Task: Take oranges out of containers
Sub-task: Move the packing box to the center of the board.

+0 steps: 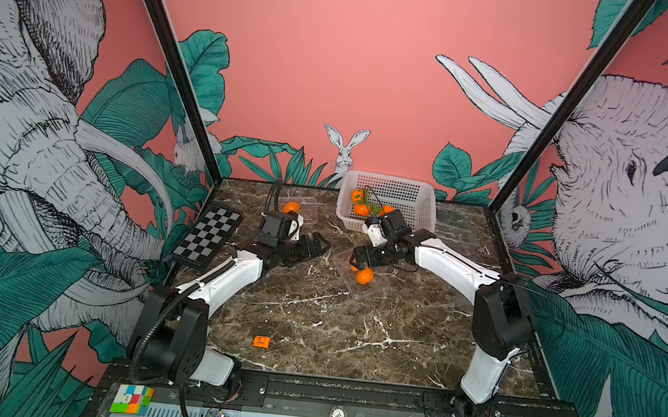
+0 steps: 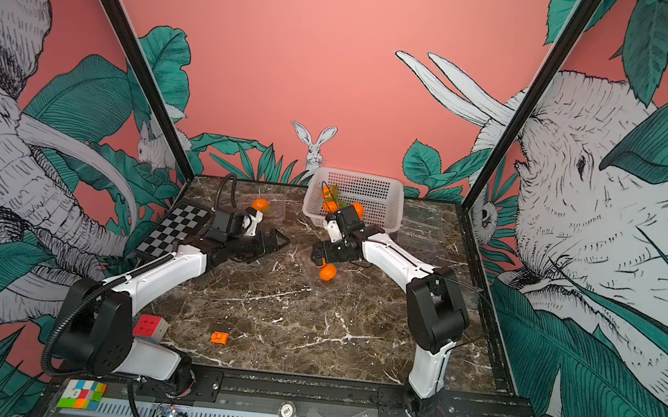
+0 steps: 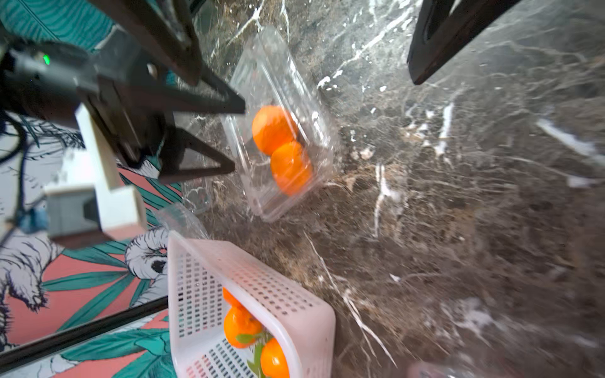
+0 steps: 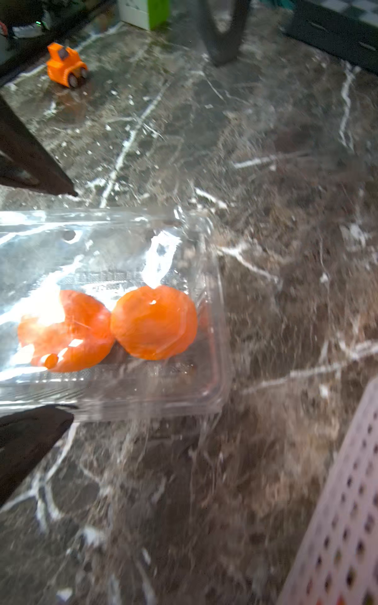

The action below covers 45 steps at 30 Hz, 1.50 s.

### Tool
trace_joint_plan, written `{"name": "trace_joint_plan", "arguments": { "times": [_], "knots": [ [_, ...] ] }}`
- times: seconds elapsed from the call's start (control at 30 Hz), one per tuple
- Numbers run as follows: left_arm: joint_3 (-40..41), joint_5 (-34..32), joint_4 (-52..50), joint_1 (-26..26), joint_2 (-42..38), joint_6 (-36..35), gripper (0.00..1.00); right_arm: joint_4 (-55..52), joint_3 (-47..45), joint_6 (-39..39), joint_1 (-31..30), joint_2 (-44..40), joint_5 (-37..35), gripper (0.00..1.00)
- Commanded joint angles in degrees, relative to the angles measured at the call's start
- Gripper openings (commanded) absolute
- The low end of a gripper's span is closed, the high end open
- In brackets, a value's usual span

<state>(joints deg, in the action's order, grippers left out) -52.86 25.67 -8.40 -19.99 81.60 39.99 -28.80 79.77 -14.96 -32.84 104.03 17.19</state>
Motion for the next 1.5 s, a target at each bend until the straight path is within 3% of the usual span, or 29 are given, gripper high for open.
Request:
{"name": "trace_joint_plan", "arguments": {
  "times": [0.0, 0.2, 0.37, 0.5, 0.8, 1.17, 1.3, 1.47],
  "knots": [
    [-2.85, -1.06, -3.25, -0.24, 0.80, -2.39, 0.99, 2.49, -5.06, -3.10, 3.11, -7.70, -1.27, 0.99],
    [-12.62, -5.68, -5.40, -0.23, 11.41, -5.96, 0.99, 10.07, -22.21, -20.72, 7.13, -20.62, -1.14, 0.99],
    [-20.28, -4.05, -2.54, -1.48, 22.12, -9.27, 0.99, 19.78, -31.18, -28.37, 5.15, -21.26, 2.93, 0.99],
    [-23.78, -0.95, -0.40, -3.18, 27.09, -11.19, 0.99, 22.82, -31.95, -30.13, 1.81, -19.80, 3.24, 0.98],
    [-15.68, 5.80, 13.98, -6.20, 25.72, -5.28, 0.99, 26.93, -28.15, -32.74, 0.04, -14.38, 4.89, 0.98],
    [6.58, 2.66, 31.60, -6.52, 11.69, 10.47, 0.99, 21.67, -12.71, -30.49, 5.10, -3.27, 6.88, 0.99],
    [9.53, 1.98, 33.28, -8.71, 8.60, 13.62, 0.99, 12.64, -3.64, -26.06, 7.09, 2.66, 4.76, 0.99],
    [10.98, -0.02, 27.23, -10.00, 6.67, 13.70, 0.99, 7.27, -1.27, -22.76, 11.17, 3.34, 2.66, 0.99]
  ]
}}
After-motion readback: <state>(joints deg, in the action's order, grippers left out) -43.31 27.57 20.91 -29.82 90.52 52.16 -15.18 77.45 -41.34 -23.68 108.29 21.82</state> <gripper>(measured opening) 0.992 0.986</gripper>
